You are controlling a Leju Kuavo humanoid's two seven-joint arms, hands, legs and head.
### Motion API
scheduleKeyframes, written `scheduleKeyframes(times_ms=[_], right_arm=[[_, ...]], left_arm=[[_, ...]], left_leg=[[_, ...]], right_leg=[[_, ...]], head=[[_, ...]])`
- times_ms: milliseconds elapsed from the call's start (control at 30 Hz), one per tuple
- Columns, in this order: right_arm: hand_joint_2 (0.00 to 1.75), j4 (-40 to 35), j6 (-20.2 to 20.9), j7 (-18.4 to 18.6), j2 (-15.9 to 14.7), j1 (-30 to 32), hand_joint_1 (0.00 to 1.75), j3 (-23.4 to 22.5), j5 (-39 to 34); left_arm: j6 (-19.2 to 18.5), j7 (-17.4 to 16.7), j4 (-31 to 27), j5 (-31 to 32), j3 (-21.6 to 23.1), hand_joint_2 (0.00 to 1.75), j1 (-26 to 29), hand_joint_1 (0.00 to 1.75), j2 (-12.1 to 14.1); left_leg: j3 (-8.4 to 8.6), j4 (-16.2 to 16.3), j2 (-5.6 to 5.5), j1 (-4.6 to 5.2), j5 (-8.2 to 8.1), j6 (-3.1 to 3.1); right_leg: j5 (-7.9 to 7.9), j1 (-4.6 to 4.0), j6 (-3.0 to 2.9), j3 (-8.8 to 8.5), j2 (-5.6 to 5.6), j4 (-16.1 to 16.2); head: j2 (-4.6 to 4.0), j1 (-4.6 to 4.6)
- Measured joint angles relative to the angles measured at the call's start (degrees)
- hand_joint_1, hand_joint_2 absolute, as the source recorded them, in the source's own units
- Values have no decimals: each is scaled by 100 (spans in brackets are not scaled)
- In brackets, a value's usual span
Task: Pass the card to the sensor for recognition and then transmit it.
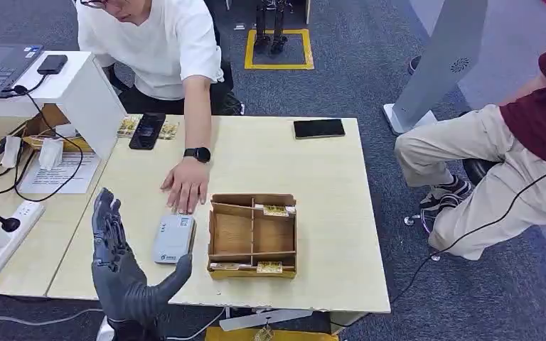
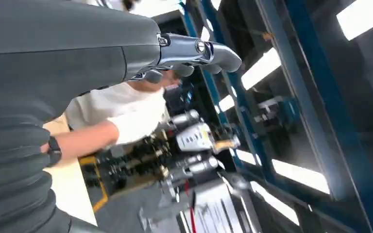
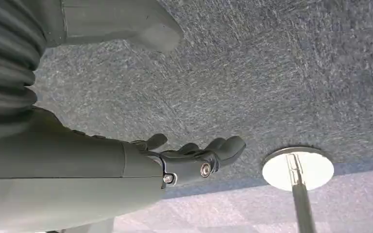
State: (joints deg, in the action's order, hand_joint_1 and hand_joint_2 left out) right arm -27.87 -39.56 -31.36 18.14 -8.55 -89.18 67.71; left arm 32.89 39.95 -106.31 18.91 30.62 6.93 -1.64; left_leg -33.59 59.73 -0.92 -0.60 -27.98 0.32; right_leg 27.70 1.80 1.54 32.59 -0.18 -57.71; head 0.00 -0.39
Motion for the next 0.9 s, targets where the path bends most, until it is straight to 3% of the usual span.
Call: scheduleKeyframes(times_ms=[233,400,500,633,900], right_arm=[[175,9,0,-66,-2,-1,0,0,42],[175,31,0,-61,-4,-1,0,0,116],[175,44,0,-61,-13,-1,0,0,122],[175,83,0,-61,-37,-2,0,0,173],[175,127,0,-59,-72,-1,0,0,186]], left_arm=[[-402,-236,44,897,434,175,-86,0,422],[-184,-763,210,2301,566,175,-141,0,599],[-142,-837,271,2426,620,175,-171,0,651],[-17,-1248,448,3198,710,175,-292,0,756],[13,-1324,664,3302,804,175,-380,0,856]], left_leg=[[0,0,0,0,0,0],[-1,0,0,0,0,0],[-1,0,1,0,0,0],[0,0,1,0,0,0],[-1,0,1,0,0,0]], right_leg=[[1,0,0,1,1,0],[1,0,0,1,2,0],[1,0,0,1,1,0],[1,0,0,1,1,0],[1,0,-1,2,3,0]], head=[[2,0],[2,0],[2,0],[2,0],[2,0]])
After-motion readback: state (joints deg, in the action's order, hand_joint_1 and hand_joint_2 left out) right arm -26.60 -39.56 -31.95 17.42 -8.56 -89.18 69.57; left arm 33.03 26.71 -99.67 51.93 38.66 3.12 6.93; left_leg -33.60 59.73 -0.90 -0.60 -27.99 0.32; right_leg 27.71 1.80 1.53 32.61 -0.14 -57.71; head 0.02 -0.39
